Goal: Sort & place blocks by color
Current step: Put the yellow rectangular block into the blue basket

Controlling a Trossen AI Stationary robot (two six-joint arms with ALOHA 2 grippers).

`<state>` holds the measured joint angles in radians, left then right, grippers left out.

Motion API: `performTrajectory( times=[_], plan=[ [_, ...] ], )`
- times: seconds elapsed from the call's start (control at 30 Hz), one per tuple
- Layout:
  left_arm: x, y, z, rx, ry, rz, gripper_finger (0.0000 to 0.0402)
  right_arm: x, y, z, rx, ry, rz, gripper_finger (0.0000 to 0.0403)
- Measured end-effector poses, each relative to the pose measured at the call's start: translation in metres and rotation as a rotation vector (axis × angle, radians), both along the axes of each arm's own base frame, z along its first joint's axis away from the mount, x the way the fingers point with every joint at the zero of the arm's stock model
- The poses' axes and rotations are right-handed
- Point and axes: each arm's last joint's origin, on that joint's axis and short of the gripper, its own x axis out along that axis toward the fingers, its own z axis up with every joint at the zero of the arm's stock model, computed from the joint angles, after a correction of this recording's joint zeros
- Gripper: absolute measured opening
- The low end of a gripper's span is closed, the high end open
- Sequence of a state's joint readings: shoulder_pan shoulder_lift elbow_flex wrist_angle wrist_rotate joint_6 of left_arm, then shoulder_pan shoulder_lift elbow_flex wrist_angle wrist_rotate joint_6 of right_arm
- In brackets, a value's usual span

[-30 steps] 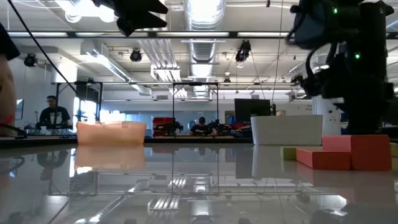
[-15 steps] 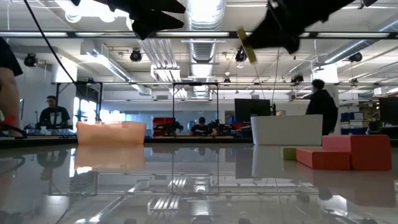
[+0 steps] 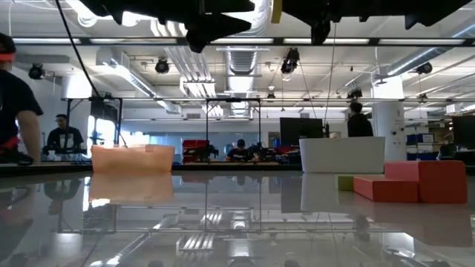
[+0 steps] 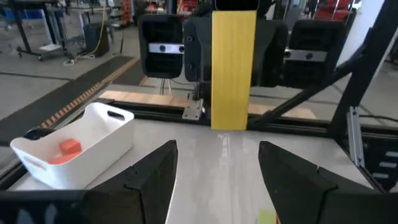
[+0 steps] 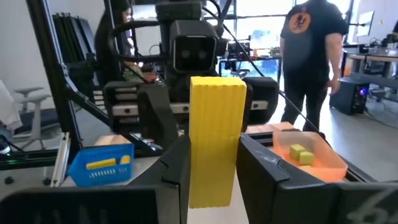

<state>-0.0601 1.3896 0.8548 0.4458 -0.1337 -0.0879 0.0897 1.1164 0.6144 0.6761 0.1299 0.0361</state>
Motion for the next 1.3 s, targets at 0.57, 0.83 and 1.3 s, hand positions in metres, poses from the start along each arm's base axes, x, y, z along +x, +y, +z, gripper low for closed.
performTrajectory(
  times=[0.57, 0.83, 1.3],
  plan=[
    [0.040, -0.002, -0.029, -0.040, -0.237, -0.088, 0.0210, 0.000, -0.002, -0.001, -0.014, 0.007, 0.026, 0.0084],
    [0.042, 0.007, -0.032, -0.037, -0.237, -0.063, 0.0165, 0.000, -0.002, -0.001, -0.022, 0.007, 0.024, 0.0084],
    [0.042, 0.007, -0.037, -0.047, -0.161, -0.056, 0.0085, 0.000, -0.002, -0.001, -0.027, 0.018, 0.013, 0.0185]
  ],
)
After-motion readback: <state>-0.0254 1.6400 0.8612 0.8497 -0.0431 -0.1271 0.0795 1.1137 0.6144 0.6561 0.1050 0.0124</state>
